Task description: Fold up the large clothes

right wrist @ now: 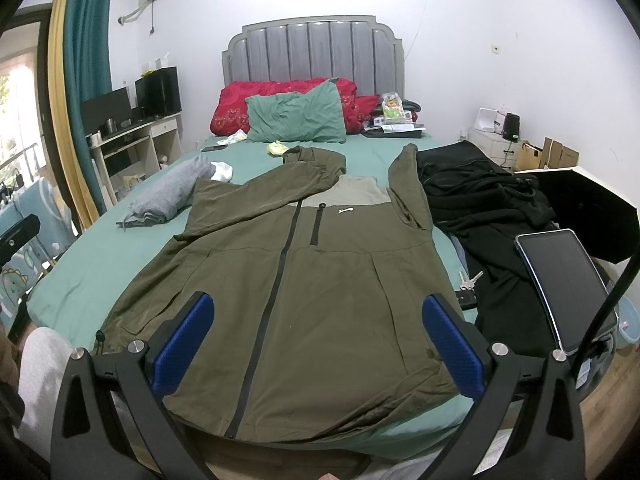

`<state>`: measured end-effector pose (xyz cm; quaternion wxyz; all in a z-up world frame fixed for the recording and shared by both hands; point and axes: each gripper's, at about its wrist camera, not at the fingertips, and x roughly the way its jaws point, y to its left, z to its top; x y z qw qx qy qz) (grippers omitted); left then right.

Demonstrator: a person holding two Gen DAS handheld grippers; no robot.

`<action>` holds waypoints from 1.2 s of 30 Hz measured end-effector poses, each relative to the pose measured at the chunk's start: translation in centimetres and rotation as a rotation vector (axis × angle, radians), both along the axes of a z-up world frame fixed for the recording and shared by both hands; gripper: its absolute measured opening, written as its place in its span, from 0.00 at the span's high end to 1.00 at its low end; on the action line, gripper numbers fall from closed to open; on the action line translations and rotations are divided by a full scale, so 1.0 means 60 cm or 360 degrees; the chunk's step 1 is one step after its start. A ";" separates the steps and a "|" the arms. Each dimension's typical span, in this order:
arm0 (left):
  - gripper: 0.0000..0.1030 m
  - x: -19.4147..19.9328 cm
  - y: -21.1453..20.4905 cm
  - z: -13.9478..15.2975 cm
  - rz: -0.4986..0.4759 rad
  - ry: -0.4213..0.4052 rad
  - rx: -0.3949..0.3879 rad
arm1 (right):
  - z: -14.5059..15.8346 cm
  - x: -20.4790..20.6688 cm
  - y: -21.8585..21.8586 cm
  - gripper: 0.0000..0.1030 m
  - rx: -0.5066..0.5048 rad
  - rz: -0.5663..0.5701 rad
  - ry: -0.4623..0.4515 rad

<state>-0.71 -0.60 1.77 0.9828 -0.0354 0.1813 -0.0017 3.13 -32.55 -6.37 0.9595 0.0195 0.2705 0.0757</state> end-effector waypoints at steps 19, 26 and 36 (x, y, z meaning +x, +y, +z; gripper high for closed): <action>0.18 0.036 0.006 -0.015 0.0005 0.0043 -0.0033 | -0.031 0.013 -0.006 0.00 -0.0018 0.0011 0.0042; 0.18 0.152 0.033 -0.066 -0.0009 0.0187 0.0008 | -0.061 0.099 -0.016 0.00 -0.0010 0.0070 0.0098; 0.18 0.440 0.125 -0.174 -0.0006 0.0374 -0.0077 | -0.125 0.379 -0.018 0.22 -0.0082 0.0195 0.0283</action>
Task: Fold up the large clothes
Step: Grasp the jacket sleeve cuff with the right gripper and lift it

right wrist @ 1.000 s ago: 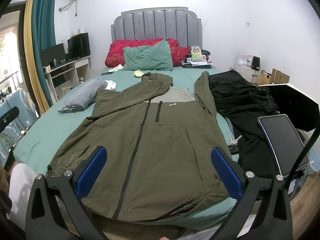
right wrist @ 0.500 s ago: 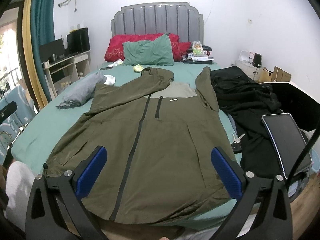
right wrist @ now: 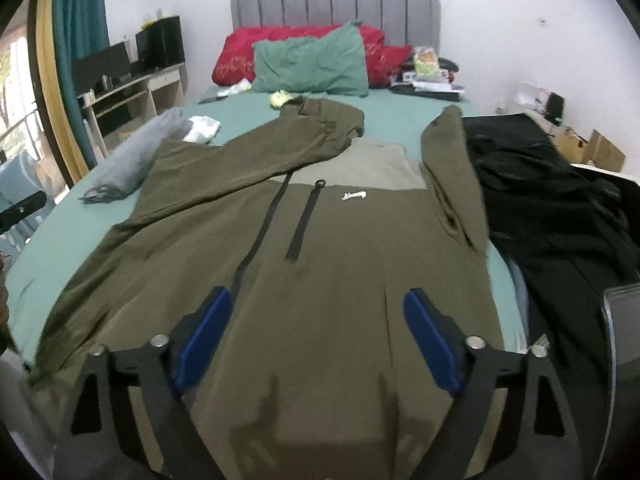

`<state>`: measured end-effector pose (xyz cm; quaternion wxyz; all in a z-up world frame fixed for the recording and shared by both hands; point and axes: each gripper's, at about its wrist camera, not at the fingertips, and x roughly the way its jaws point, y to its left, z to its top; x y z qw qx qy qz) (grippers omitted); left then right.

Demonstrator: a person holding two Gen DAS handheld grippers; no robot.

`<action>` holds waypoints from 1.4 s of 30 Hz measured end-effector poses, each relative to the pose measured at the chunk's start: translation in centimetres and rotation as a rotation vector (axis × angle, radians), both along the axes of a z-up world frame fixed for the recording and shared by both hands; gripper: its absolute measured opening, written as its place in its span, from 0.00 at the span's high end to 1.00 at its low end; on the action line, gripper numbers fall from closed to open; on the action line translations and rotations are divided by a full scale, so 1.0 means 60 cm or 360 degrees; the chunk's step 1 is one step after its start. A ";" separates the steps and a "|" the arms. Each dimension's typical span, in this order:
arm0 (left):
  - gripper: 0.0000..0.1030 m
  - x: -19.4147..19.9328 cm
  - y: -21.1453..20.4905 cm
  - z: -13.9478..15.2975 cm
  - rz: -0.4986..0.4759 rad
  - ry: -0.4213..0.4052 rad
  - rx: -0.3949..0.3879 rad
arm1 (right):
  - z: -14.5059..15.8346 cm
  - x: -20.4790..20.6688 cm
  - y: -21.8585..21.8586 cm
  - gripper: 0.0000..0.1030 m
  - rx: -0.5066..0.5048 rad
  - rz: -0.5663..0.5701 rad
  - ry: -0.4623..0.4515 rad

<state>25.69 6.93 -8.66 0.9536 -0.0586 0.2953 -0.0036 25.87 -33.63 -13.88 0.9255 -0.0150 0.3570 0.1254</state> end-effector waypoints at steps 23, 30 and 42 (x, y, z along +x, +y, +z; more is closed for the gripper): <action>0.27 0.193 0.193 -0.129 0.0316 0.0267 -0.0237 | -0.147 0.589 0.125 0.93 0.0435 -0.0234 0.0304; 0.27 0.187 0.172 -0.108 0.0299 0.0226 -0.0255 | -0.035 0.445 0.069 0.94 0.0127 -0.0312 0.0092; 0.27 0.171 0.088 -0.100 0.0153 0.0238 -0.0137 | -0.123 0.268 -0.089 0.53 -0.0016 -0.0462 0.0515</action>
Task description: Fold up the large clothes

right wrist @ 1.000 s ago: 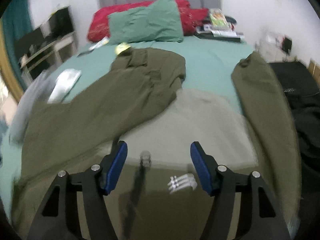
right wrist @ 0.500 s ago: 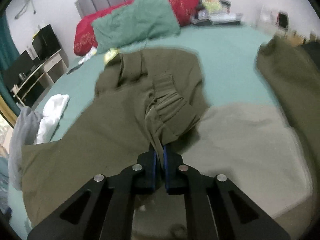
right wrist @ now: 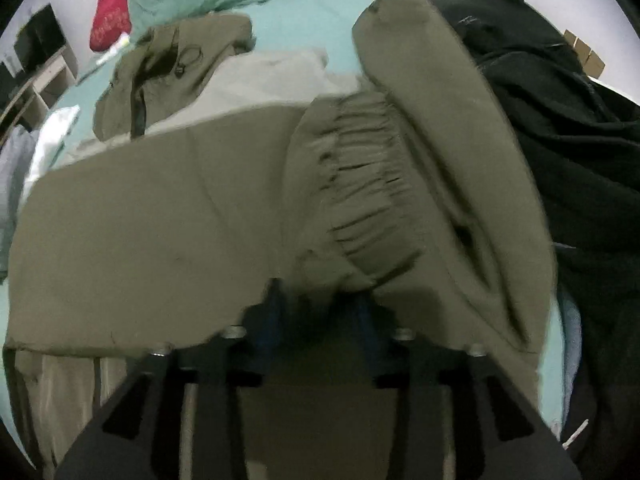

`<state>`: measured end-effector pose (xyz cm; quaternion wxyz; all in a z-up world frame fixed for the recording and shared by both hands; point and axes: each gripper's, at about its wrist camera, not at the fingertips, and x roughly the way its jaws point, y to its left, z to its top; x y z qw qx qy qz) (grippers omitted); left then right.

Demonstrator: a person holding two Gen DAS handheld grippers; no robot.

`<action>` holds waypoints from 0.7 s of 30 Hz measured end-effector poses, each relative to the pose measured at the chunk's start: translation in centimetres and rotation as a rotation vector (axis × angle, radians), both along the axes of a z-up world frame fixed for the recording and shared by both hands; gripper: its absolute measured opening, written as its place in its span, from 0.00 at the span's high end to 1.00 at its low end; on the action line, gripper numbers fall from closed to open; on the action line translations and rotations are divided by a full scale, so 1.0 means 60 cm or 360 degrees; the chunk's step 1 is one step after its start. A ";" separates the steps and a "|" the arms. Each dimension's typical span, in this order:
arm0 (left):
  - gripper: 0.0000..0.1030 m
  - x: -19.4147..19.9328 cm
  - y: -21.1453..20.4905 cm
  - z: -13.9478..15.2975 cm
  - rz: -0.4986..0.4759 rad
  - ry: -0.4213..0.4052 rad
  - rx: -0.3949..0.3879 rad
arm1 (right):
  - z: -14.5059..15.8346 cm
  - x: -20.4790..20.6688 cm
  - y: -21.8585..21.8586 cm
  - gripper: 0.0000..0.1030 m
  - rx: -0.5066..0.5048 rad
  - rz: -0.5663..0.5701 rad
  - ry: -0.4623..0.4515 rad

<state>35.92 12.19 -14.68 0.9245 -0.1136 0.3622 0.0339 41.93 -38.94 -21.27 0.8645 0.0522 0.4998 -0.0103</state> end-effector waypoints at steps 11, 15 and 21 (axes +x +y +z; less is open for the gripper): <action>0.27 0.009 0.015 -0.006 -0.0015 -0.0039 -0.0015 | 0.128 0.183 -0.121 0.39 -0.0243 -0.0081 -0.0385; 0.27 0.021 0.019 -0.018 0.0001 0.0005 0.0029 | 0.103 0.249 -0.159 0.39 -0.0140 -0.0252 -0.0373; 0.27 0.030 0.018 -0.035 -0.0033 0.0103 0.0031 | 0.067 0.273 -0.153 0.96 -0.0163 -0.0282 -0.0320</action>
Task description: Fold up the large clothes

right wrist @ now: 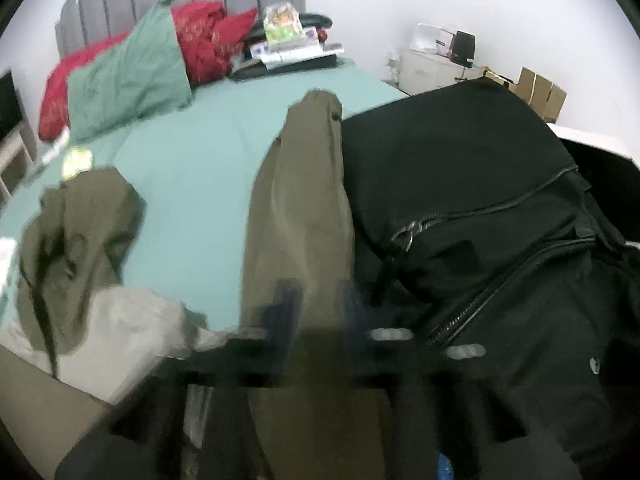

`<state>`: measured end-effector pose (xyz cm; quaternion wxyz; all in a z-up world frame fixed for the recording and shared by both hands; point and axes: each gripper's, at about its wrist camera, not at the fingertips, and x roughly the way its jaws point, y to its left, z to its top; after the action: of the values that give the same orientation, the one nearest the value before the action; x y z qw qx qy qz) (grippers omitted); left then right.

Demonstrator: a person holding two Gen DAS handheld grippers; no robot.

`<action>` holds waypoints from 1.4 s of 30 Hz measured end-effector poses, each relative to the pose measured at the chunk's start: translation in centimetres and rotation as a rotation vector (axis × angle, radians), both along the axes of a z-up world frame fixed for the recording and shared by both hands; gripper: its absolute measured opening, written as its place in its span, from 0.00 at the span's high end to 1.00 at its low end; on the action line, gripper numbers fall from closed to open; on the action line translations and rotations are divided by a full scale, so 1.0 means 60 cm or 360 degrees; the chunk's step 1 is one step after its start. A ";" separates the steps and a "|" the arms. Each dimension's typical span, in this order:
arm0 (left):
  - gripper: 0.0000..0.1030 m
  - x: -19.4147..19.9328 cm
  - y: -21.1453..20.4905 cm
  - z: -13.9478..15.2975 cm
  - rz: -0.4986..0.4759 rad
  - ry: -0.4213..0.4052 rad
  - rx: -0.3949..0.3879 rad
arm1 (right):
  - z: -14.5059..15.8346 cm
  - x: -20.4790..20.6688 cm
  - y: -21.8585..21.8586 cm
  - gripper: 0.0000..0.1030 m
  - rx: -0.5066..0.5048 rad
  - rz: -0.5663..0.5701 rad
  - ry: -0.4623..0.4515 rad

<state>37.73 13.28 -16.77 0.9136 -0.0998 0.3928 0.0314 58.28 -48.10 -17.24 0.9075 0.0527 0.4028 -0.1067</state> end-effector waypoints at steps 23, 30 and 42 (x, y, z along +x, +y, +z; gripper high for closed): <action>0.27 -0.088 -0.029 0.013 -0.0145 0.0139 -0.0055 | 0.006 -0.283 0.347 0.55 0.0003 0.1083 0.0231; 0.27 -0.086 -0.019 -0.027 -0.0132 0.0253 -0.0061 | 0.038 -0.164 0.242 0.31 0.0308 0.0543 0.0032; 0.27 -0.058 0.003 -0.003 -0.0114 0.0185 -0.0120 | 0.088 -0.085 0.359 0.97 0.0236 0.0451 -0.0194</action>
<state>34.25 13.48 -16.96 0.8854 -0.1181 0.4494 -0.0104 53.19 -26.55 -11.98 0.9298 0.0686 0.3572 0.0559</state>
